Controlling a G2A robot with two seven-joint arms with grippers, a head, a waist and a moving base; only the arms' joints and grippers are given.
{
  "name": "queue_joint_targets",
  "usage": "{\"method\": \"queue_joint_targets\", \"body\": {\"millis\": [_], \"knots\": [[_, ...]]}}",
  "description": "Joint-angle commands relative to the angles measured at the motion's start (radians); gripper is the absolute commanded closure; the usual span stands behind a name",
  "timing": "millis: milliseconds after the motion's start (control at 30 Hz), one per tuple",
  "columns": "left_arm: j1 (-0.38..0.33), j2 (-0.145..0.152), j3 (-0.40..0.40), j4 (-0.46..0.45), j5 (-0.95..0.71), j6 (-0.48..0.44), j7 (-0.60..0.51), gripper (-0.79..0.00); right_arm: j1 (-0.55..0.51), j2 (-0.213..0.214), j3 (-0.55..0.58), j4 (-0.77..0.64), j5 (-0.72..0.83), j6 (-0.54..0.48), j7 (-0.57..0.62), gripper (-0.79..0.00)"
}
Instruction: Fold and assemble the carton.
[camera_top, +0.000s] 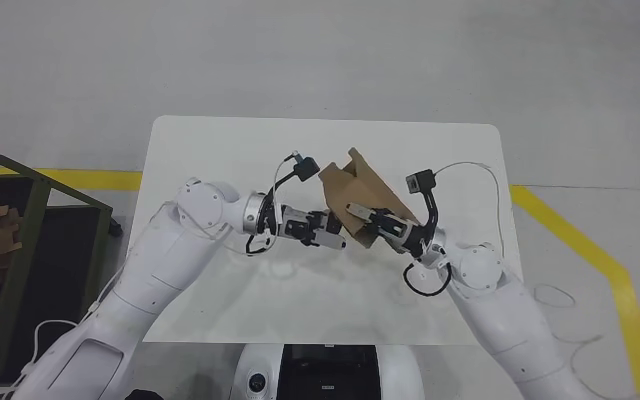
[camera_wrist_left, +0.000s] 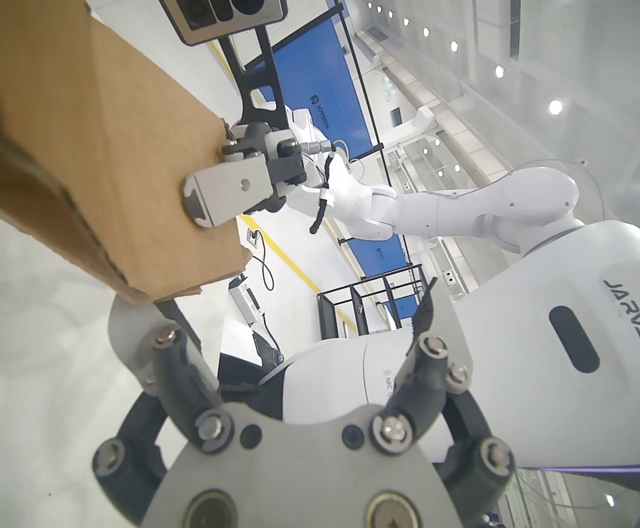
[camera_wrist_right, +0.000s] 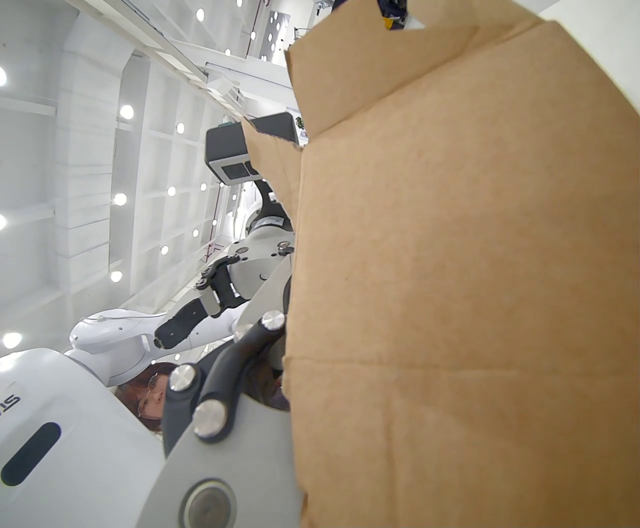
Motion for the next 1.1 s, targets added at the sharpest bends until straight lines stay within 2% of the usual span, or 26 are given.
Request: {"method": "queue_joint_targets", "body": {"millis": [0, 200, 400, 600, 833, 900, 1000, 1067], "knots": [[0.005, 0.002, -0.006, -0.002, 0.0, 0.0, -0.002, -0.785, 0.001, 0.0, 0.007, 0.004, 0.003, -0.005, -0.003, 0.0], [0.034, 0.013, -0.054, 0.005, -0.024, -0.02, 0.003, -0.785, -0.009, 0.008, 0.051, 0.008, 0.019, -0.012, 0.021, 0.0], [0.084, 0.032, -0.135, 0.01, -0.037, -0.041, 0.019, -0.785, -0.028, 0.021, 0.092, -0.006, 0.021, -0.011, 0.099, 0.0], [0.135, 0.046, -0.208, 0.002, -0.046, -0.077, 0.053, -0.785, -0.026, 0.035, 0.104, -0.005, 0.055, 0.052, 0.273, 0.0], [0.162, 0.05, -0.226, 0.015, -0.013, -0.104, 0.1, -0.785, -0.011, 0.045, 0.101, 0.0, 0.104, 0.088, 0.438, 0.0], [0.165, 0.049, -0.225, 0.014, 0.005, -0.14, 0.113, -0.785, -0.002, 0.048, 0.1, -0.001, 0.11, 0.099, 0.48, 0.0], [0.174, 0.048, -0.233, 0.008, 0.043, -0.272, 0.151, -0.785, 0.017, 0.051, 0.096, 0.004, 0.106, 0.128, 0.522, 0.0], [0.187, 0.05, -0.238, 0.015, 0.08, -0.312, 0.191, -0.785, 0.029, 0.051, 0.09, 0.002, 0.107, 0.151, 0.528, 0.0]]}}
